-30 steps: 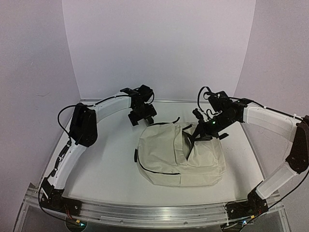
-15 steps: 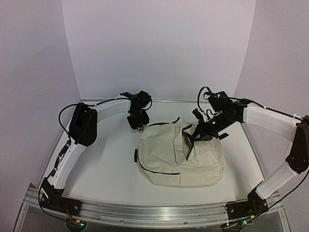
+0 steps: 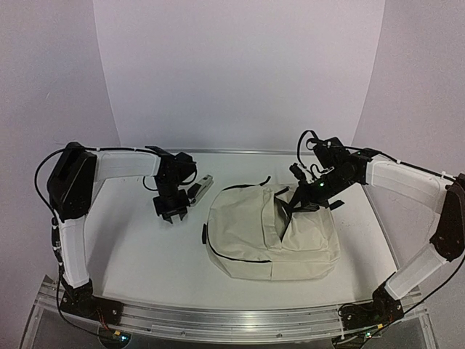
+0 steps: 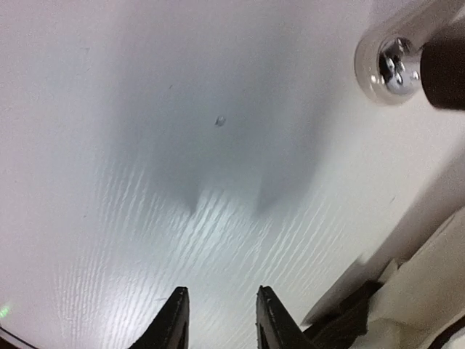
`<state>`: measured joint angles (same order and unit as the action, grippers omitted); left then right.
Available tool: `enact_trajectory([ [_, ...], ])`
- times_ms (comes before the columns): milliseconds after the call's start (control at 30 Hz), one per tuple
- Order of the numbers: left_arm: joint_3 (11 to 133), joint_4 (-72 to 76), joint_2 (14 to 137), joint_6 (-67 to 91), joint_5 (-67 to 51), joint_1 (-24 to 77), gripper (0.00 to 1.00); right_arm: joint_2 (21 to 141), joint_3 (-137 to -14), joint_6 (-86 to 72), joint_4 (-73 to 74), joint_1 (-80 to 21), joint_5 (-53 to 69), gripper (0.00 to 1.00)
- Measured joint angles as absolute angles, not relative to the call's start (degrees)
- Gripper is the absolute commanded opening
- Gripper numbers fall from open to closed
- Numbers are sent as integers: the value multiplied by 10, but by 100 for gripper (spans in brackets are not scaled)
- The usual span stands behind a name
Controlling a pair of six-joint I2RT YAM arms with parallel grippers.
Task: Pack the student bag
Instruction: Move the stationery to the center of the board.
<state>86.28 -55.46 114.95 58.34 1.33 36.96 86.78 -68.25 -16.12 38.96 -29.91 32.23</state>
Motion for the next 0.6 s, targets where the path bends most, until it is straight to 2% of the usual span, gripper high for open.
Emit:
enact_trajectory([
  [67,833,-553,1118,573,5,372,64,868,-682,-161,390,-299,323,4],
  [133,822,-548,1095,553,-6,373,77,868,-682,-161,389,-299,324,4],
  [233,828,-531,1077,501,-21,374,90,868,-682,-161,389,-299,325,4],
  [400,917,-527,1104,420,-29,372,97,869,-682,-161,388,-299,325,4],
  [600,1061,-536,1204,356,-45,353,96,869,-682,-161,388,-299,326,4],
])
